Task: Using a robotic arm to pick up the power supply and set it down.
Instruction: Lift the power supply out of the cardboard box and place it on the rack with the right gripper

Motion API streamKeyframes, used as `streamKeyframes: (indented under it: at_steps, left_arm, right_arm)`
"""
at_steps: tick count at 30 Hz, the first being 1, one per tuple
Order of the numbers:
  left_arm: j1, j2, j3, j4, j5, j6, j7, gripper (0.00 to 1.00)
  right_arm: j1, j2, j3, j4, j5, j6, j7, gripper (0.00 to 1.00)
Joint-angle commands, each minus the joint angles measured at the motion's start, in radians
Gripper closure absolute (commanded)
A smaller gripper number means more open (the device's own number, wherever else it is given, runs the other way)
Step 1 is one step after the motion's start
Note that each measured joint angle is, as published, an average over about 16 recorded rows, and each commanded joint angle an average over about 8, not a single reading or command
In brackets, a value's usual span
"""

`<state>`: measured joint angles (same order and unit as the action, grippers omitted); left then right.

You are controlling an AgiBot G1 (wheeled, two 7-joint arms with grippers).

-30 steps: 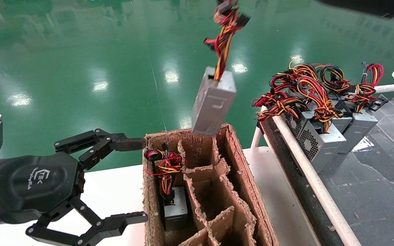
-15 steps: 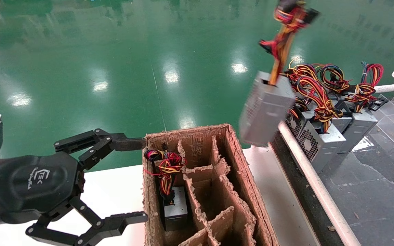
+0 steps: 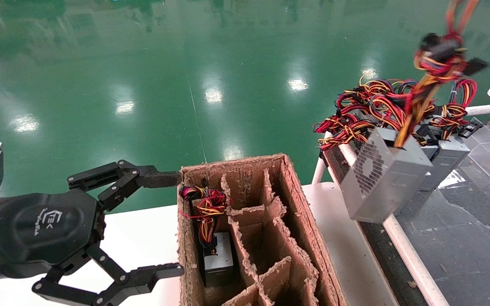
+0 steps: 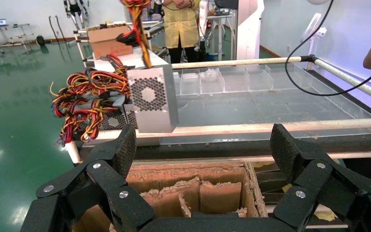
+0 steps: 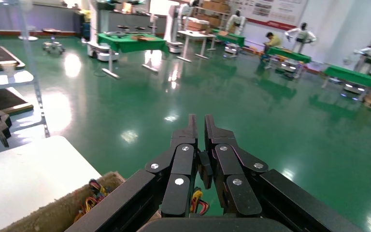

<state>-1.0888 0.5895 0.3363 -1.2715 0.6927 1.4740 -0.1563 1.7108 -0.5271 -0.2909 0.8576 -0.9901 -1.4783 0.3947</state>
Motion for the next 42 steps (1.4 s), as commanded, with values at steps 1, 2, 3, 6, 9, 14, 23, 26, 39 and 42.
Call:
streamKeyframes:
  at_steps: [1,2,3,6,9,14,23,26,39,42]
  left_arm:
    - [0.0,0.0,0.0,0.0,0.0,0.0,0.0,0.0]
    - [0.0,0.0,0.0,0.0,0.0,0.0,0.0,0.0]
    - [0.0,0.0,0.0,0.0,0.0,0.0,0.0,0.0]
    - [0.0,0.0,0.0,0.0,0.0,0.0,0.0,0.0]
    - [0.0,0.0,0.0,0.0,0.0,0.0,0.0,0.0]
    - [0.0,0.0,0.0,0.0,0.0,0.0,0.0,0.0]
    - [0.0,0.0,0.0,0.0,0.0,0.0,0.0,0.0]
    - [0.0,0.0,0.001,0.0,0.0,0.0,0.0,0.0]
    - [0.0,0.0,0.001,0.0,-0.001,0.0,0.0,0.0]
    - [0.0,0.0,0.001,0.0,-0.001,0.0,0.0,0.0]
  right_arm:
    - [-0.013,0.03,0.009,0.0,0.011,-0.011,0.001,1.0]
    - [-0.018,0.044,0.014,-0.003,0.018,-0.017,0.001,1.0]
    - [-0.024,0.057,0.019,-0.006,0.025,-0.024,0.0,1.0]
    - [-0.041,0.095,0.032,-0.017,0.043,-0.044,-0.004,1.0]
    - [-0.057,0.13,0.042,-0.03,0.055,-0.06,-0.013,1.0]
    - [-0.082,0.18,0.049,-0.059,0.059,-0.071,-0.039,1.0]
    - [-0.108,0.229,0.04,-0.155,0.026,-0.067,-0.11,1.0]
    - [-0.104,0.229,0.033,-0.188,0.005,-0.059,-0.14,1.0]
    - [-0.025,0.162,-0.02,-0.32,-0.125,-0.014,-0.261,1.0]
    - [0.007,0.136,-0.034,-0.348,-0.156,-0.004,-0.285,1.0]
